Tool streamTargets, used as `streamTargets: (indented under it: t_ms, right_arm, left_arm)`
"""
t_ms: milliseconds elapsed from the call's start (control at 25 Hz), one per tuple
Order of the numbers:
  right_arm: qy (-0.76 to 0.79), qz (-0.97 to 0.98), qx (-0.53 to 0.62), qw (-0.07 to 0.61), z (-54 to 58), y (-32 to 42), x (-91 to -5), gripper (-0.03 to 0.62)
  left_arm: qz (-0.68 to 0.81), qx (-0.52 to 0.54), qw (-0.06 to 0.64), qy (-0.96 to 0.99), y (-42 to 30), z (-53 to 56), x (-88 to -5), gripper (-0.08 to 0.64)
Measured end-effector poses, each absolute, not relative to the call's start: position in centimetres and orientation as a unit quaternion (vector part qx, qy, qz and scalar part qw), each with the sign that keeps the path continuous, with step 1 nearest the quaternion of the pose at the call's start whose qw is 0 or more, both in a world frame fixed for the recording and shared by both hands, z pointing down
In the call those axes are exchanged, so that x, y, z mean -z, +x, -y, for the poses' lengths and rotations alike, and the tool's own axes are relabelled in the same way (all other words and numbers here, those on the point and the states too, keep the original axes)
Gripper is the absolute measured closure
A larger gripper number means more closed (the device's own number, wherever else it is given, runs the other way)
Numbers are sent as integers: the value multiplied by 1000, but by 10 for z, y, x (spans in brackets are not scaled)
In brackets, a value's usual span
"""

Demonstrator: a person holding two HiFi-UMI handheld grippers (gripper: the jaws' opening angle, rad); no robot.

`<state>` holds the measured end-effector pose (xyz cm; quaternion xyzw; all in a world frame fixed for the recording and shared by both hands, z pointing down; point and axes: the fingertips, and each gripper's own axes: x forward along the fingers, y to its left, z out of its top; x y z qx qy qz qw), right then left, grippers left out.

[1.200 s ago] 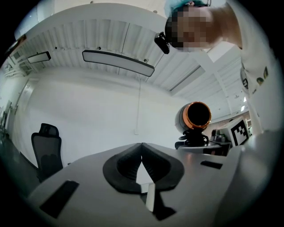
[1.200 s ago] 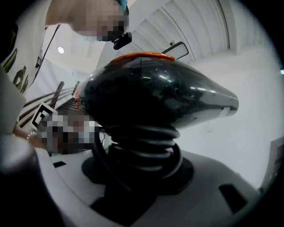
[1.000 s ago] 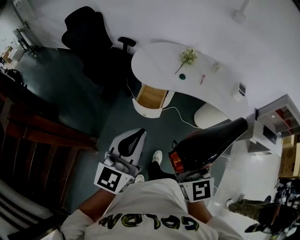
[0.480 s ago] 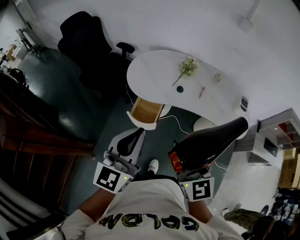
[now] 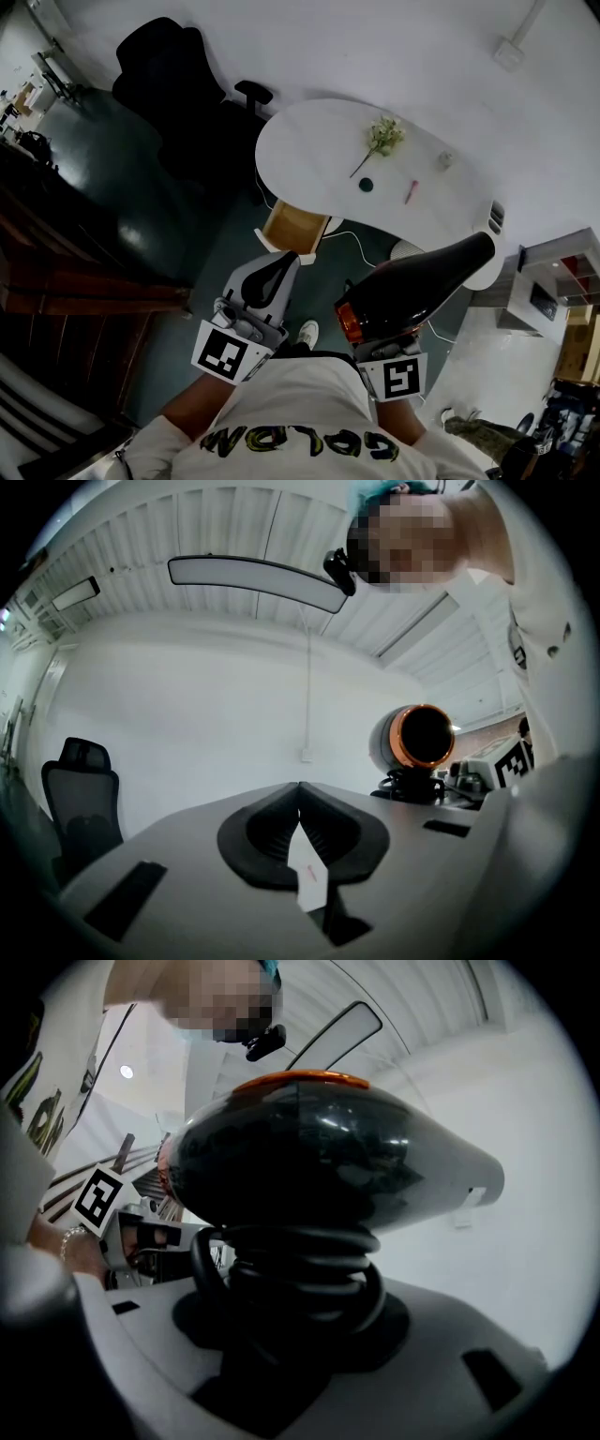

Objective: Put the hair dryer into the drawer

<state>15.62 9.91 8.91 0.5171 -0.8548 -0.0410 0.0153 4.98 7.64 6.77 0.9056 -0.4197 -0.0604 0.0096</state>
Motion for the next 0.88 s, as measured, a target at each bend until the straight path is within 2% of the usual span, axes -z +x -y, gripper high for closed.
streamTargets:
  t_ms: [560, 880]
  right_arm:
    - [545, 837, 55, 16, -30, 89, -79, 347]
    - [541, 839, 53, 32, -12, 84, -87, 348]
  left_arm:
    - [386, 54, 8, 921, -24, -8, -68, 548]
    - [367, 46, 11, 929, -26, 13, -71, 548]
